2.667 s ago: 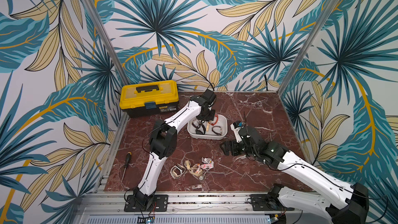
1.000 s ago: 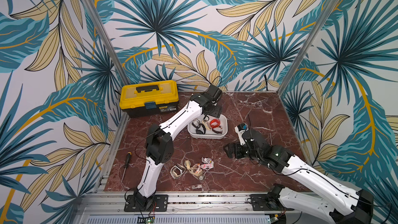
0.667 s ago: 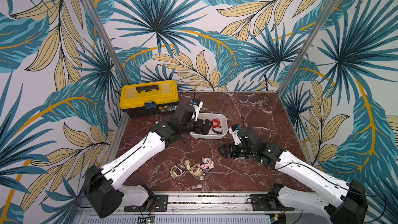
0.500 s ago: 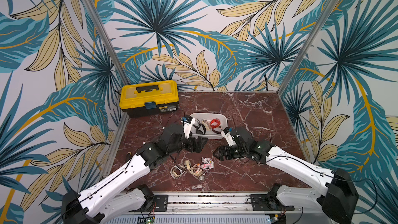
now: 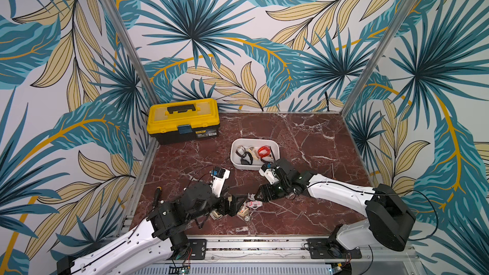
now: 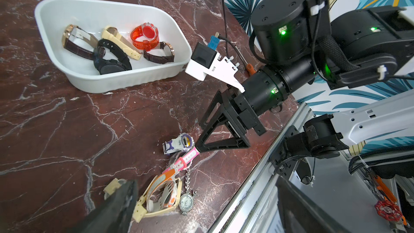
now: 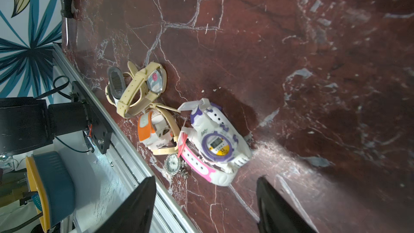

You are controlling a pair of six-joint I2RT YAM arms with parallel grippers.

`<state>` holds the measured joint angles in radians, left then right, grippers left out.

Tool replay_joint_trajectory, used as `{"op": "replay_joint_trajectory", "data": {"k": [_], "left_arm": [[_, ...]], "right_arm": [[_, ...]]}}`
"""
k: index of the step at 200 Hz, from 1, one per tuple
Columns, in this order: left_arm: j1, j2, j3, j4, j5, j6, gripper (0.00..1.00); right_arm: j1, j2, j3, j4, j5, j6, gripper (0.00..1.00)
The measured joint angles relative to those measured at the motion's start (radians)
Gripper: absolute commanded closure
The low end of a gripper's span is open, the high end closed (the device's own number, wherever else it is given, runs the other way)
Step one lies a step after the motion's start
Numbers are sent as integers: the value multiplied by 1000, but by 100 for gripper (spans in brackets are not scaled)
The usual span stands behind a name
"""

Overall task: Put the watch into the storage box
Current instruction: Pick up the watch at the center of the board.

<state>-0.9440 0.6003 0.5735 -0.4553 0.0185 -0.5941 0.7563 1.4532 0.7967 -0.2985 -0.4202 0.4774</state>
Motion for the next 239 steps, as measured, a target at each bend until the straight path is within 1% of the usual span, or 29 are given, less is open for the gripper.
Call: {"op": "replay_joint_trajectory", "data": {"k": [16,23,37,77,108,127,148,181,239], "left_arm": [[-2,0,-18,-4,-1,-8,0],[-3,0,-25,-6,-2,-10,0],[-4,0,-36,-9,-3,-16,0],[-5,-1,-37,-13,-3,-17,0],[-5,-1,-39,-13,-5,-17,0],[-5,-1,-43,-13,-7,-17,0],[-5,-1,-45,-13,-8,-17,0],[-5,-1,-45,-13,-12,-17,0],[-5,-1,-45,-13,-16,-17,0]], "right_arm": [[24,-3,-15,21,5,33,30],[32,-10,-24,25,10,49,33],[55,-27,-45,32,34,82,33],[146,-95,-100,8,196,145,34],[174,-103,-134,8,314,171,38],[181,-89,-139,14,360,174,40],[187,-57,-139,37,387,177,41],[196,-8,-138,58,410,177,46],[200,-9,-129,65,431,177,46]]}}
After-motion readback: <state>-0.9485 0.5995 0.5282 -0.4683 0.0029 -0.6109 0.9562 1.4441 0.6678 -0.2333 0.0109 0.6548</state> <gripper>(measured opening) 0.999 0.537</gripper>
